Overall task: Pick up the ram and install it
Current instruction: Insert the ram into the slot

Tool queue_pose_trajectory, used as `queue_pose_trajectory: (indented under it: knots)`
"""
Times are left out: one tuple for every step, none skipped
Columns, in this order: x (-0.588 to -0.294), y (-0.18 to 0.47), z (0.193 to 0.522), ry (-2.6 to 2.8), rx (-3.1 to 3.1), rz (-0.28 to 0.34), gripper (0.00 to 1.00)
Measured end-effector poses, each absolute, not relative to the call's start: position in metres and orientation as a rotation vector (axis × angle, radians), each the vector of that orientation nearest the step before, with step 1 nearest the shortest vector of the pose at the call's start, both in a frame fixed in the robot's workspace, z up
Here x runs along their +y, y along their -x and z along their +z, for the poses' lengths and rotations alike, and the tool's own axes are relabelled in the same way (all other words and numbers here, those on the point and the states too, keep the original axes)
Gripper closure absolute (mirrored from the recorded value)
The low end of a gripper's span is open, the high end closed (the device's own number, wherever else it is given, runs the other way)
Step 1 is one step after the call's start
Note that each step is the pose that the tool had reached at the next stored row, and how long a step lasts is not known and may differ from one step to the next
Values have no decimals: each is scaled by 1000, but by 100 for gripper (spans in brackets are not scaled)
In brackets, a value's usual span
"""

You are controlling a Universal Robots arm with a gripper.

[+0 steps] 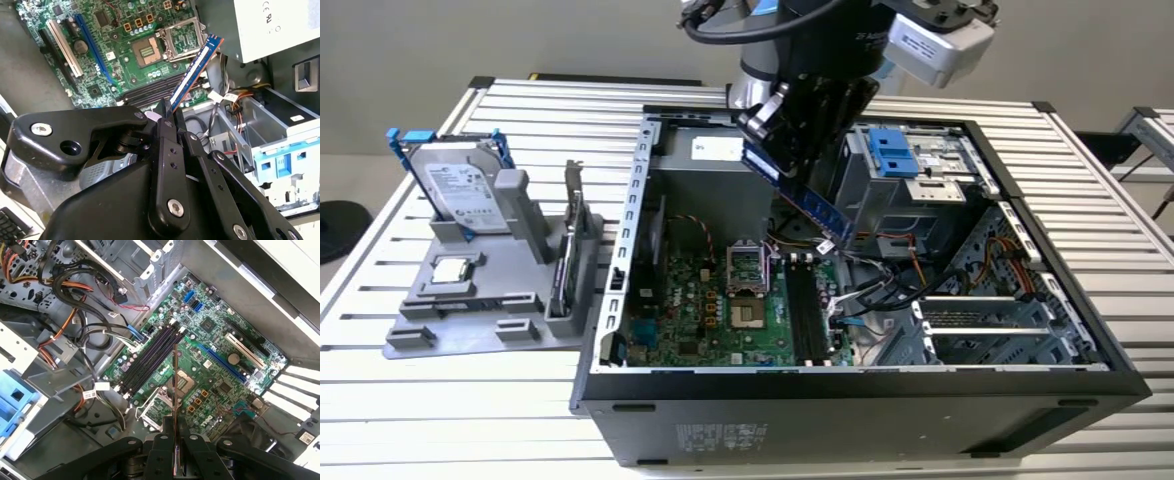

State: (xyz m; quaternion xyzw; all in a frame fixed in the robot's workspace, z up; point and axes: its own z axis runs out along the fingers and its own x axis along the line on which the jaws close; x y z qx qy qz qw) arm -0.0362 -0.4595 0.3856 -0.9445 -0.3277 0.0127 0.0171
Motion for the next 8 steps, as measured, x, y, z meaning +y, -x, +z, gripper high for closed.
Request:
queue_pose_trajectory:
  knots:
    - [-460,36,386,2938,-1011,39,100]
    - [-460,36,386,2941,-1003,39,100]
    - [-460,36,386,2943,-996,39,100]
    - [-460,36,386,2946,-988,39,100]
    - [-460,36,386,2948,-980,39,100]
    - [-460,36,386,2951,-973,38,100]
    - [-460,36,386,2953,-965,38,100]
    - [-460,36,386,2955,-958,38,100]
